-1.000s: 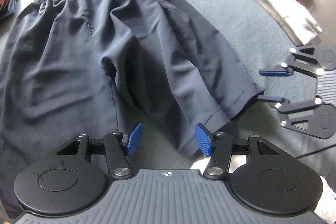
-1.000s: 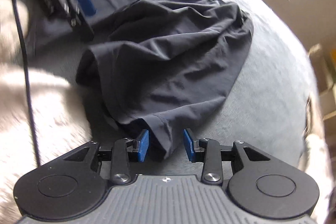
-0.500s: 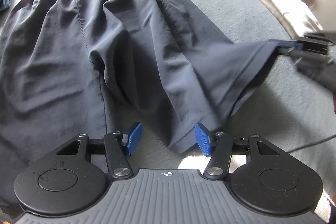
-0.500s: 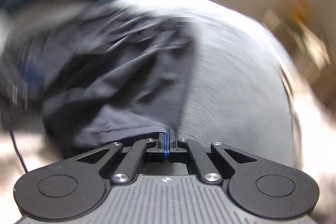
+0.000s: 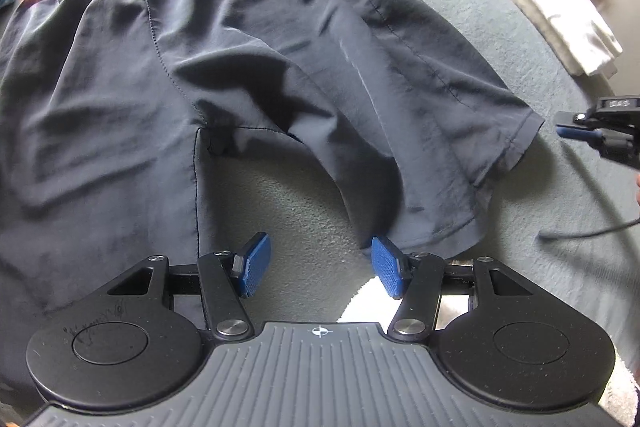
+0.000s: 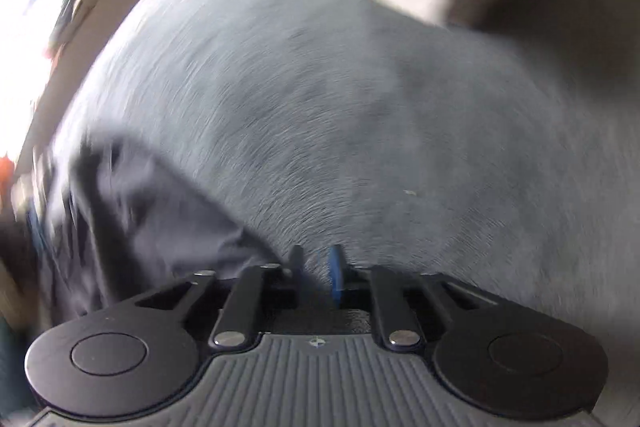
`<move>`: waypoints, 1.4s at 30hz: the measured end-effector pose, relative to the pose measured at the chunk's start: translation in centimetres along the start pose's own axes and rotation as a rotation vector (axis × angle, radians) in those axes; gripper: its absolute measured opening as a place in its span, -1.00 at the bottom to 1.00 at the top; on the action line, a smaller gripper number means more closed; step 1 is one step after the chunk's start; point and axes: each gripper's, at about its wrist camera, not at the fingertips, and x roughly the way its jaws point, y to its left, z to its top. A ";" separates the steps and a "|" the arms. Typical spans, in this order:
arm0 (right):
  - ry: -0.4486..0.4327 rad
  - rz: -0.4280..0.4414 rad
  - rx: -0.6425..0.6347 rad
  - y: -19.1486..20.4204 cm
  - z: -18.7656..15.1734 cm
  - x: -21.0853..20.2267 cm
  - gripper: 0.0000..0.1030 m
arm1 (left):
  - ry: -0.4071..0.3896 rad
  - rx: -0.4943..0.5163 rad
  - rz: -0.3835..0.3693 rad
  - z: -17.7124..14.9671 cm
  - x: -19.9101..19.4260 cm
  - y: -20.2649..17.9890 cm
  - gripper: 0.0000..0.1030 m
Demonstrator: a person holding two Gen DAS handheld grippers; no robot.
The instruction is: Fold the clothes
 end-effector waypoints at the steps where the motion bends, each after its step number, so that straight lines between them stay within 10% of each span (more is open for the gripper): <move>1: 0.000 0.022 0.047 -0.6 0.1 -0.4 -0.59 | -0.002 -0.004 -0.003 0.0 0.0 0.1 0.09; 8: 0.139 0.236 0.134 0.2 -0.8 0.4 -0.59 | -0.008 -0.026 -0.014 0.3 0.3 0.5 0.09; 15: 0.245 0.221 0.132 2.5 -2.8 4.2 -0.59 | -0.012 -0.049 -0.016 -0.1 -0.1 1.2 0.09; 42: 0.249 0.361 0.347 1.4 -4.2 4.9 -0.59 | -0.027 -0.088 -0.031 -0.7 -0.4 2.2 0.09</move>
